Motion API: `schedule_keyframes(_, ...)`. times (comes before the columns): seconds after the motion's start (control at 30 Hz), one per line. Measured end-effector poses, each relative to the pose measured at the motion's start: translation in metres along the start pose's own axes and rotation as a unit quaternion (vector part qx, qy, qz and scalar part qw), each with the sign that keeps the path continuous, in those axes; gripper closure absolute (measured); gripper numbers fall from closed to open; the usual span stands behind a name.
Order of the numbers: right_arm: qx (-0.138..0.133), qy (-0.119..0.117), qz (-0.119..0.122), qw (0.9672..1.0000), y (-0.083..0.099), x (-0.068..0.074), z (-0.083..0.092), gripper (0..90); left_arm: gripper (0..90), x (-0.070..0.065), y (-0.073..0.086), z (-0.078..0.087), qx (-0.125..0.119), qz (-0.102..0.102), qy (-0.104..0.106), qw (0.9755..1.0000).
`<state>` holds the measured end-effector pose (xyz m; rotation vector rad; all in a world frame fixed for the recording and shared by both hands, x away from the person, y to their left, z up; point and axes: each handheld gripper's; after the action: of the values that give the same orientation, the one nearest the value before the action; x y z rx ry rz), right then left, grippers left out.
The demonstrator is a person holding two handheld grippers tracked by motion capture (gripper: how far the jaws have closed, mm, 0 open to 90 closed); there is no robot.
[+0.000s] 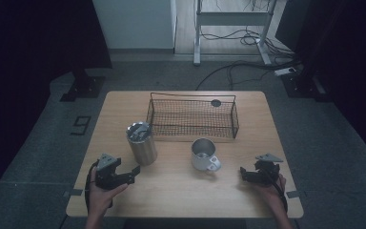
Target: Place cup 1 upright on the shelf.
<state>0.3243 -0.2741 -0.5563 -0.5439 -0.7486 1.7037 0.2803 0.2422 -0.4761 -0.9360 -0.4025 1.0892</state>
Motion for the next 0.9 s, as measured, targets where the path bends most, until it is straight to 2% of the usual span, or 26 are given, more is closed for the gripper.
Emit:
schedule_keyframes(0.13,0.0,0.0,0.0,1.0,0.0,0.0,0.0,3.5,10.7,-0.001,-0.003,-0.003,0.002,-0.002,0.002,1.0)
schedule_keyframes(0.3,-0.001,0.0,0.0,1.0,0.0,0.0,0.0,3.7,4.6,-0.003,-0.009,-0.009,0.006,-0.007,0.008,0.9999)
schedule_keyframes(0.47,-0.001,0.001,-0.001,1.0,0.0,0.0,0.0,4.2,3.3,-0.003,-0.014,-0.011,0.004,-0.008,0.013,0.9999)
schedule_keyframes(0.9,-0.002,-0.005,0.005,1.0,0.0,0.0,0.0,5.1,2.8,0.001,-0.026,-0.018,0.002,-0.014,0.002,0.9999)
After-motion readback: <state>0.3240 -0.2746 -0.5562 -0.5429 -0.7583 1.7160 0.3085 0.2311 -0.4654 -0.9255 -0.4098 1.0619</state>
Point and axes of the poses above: each handheld gripper's, and its own axes: z roughly backward along the jaws, y roughly out of its underside, x roughly to its left, and after that the axes turned 1 degree about -z, right-handed
